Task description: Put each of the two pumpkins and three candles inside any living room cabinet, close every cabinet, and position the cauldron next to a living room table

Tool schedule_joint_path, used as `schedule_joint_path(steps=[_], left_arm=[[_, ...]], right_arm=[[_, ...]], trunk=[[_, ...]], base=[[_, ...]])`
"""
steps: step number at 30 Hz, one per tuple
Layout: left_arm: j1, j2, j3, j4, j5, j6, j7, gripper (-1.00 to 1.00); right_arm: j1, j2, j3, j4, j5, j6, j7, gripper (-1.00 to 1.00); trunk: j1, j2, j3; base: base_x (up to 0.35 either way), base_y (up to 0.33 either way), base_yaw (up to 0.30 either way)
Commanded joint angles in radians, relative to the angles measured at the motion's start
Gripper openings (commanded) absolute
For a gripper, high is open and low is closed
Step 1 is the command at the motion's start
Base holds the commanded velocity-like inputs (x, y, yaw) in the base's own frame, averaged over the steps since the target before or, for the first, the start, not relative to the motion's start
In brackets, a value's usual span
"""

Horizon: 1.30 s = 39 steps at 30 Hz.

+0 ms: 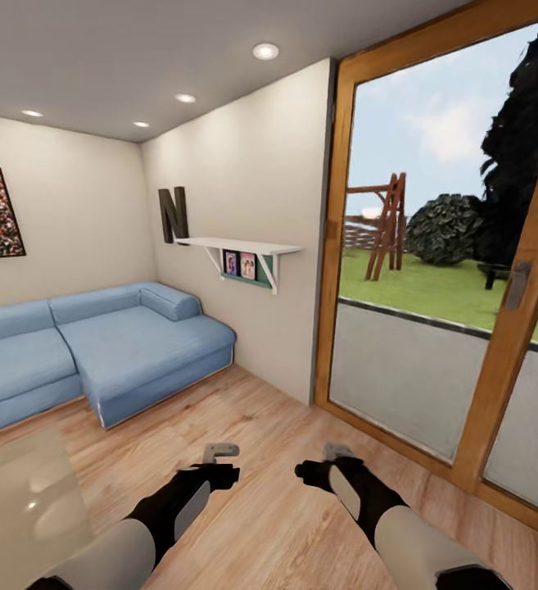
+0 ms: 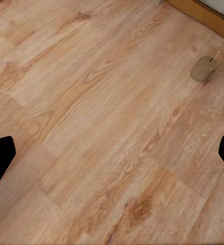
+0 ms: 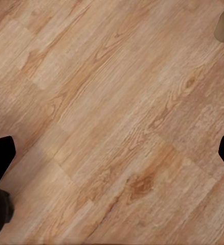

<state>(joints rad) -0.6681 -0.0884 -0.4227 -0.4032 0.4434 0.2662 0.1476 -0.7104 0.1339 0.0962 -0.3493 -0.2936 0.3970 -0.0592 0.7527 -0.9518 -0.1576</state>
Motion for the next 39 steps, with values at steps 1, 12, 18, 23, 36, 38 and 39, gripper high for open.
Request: schedule_joint_path(steps=[1, 12, 18, 23, 36, 38, 39], left_arm=[[-0.001, 0.001, -0.008, -0.002, 0.011, 0.004, 0.009, 1.0], [-0.001, 0.001, -0.008, -0.002, 0.009, -0.011, 0.009, 1.0], [-0.001, 0.001, -0.008, -0.002, 0.009, -0.014, 0.01, 1.0], [-0.001, 0.001, -0.008, -0.002, 0.01, -0.015, 0.01, 1.0], [-0.001, 0.001, -0.008, -0.002, 0.009, -0.015, 0.01, 1.0], [0.0, 0.001, -0.008, -0.002, 0.009, -0.015, 0.01, 1.0], [-0.001, 0.001, -0.008, -0.002, 0.009, -0.016, 0.01, 1.0]], right_arm=[[-0.001, -0.006, 0.009, -0.002, -0.009, 0.004, 0.009, 1.0], [0.0, -0.016, 0.012, -0.005, -0.001, -0.003, 0.029, 1.0], [0.0, -0.017, 0.012, -0.008, -0.006, -0.004, 0.032, 1.0], [-0.001, -0.017, 0.01, -0.009, -0.008, 0.001, 0.035, 1.0], [-0.001, -0.02, 0.008, -0.003, -0.007, 0.005, 0.04, 1.0], [-0.001, -0.024, 0.008, -0.001, -0.008, 0.005, 0.04, 1.0], [0.0, -0.025, 0.008, 0.0, -0.009, 0.005, 0.04, 1.0]], trunk=[[0.0, -0.001, -0.003], [0.0, -0.001, -0.005], [0.0, -0.001, -0.005], [0.0, -0.001, -0.005], [0.0, -0.001, -0.005], [0.0, -0.001, -0.005], [0.0, -0.001, -0.005]], base=[[0.004, -0.005, -0.137], [0.001, -0.001, -0.032], [0.0, 0.0, -0.012], [0.0, 0.012, -0.198], [0.0, 0.03, -0.285], [0.0, 0.002, -0.293], [0.0, 0.001, -0.294]])
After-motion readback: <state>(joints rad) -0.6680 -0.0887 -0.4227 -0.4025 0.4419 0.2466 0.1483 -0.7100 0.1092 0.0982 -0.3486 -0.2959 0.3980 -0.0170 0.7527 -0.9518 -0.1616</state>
